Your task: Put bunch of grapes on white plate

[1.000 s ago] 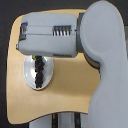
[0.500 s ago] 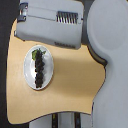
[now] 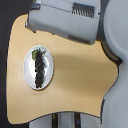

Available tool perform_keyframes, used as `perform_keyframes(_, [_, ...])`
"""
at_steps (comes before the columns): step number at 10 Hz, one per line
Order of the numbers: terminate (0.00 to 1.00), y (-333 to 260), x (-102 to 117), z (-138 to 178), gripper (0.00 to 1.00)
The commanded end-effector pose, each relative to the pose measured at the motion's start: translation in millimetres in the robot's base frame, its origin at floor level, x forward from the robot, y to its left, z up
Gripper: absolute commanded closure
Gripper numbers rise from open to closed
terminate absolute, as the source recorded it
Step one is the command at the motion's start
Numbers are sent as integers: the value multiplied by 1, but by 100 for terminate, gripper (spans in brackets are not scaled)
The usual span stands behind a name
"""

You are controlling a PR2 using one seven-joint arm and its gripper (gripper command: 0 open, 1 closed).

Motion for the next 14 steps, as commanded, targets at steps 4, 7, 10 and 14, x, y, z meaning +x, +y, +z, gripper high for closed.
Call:
perform_keyframes(4, [0, -163, 3, 1, 0])
perform_keyframes(7, [0, -221, -5, 2, 0])
perform_keyframes(10, [0, -280, -4, 6, 0])
perform_keyframes(14, [0, -330, 0, 8, 0])
